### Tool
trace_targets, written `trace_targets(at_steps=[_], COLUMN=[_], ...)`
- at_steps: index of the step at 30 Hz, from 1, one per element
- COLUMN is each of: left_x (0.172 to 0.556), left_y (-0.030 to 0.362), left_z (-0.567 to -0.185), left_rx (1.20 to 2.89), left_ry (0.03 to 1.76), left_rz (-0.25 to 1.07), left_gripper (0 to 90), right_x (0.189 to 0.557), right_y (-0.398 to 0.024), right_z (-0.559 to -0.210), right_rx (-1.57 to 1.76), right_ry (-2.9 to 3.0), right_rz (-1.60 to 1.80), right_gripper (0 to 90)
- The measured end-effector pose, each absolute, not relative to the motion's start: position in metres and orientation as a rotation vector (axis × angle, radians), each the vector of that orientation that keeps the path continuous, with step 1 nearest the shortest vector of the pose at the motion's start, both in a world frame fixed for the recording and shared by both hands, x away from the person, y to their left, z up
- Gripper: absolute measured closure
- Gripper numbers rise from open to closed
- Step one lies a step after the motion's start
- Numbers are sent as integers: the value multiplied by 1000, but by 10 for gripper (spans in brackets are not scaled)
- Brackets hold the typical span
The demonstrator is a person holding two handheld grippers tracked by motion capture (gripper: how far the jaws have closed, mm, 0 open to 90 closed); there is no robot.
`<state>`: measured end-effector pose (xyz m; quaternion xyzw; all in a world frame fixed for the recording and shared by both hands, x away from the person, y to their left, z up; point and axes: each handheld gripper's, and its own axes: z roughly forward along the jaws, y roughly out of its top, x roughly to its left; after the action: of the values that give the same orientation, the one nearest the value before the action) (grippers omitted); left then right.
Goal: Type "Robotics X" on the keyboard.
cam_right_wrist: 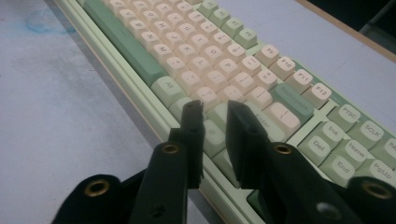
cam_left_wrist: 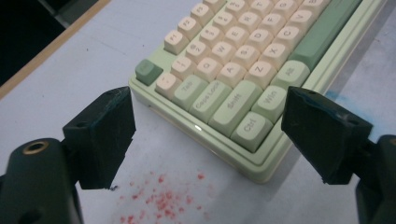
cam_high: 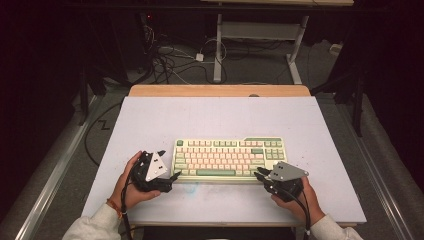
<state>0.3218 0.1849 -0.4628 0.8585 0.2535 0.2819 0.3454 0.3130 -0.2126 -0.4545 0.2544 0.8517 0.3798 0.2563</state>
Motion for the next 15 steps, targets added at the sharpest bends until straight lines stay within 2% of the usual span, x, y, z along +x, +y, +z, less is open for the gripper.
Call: trace_targets(at_steps=[1, 5, 15], left_x=[321, 317, 312], left_y=[186, 188, 189], left_z=[-464, -471, -474], left_rx=[2232, 2252, 2277], left_ry=[665, 685, 692], left_rz=[739, 737, 733], left_gripper=[170, 170, 169], right_x=[315, 318, 334], right_y=[-212, -211, -202], right_z=[-453, -449, -443], right_rx=[691, 695, 651], right_ry=[2334, 2366, 2405], right_rz=[1023, 1044, 1025], right_gripper=[844, 898, 900])
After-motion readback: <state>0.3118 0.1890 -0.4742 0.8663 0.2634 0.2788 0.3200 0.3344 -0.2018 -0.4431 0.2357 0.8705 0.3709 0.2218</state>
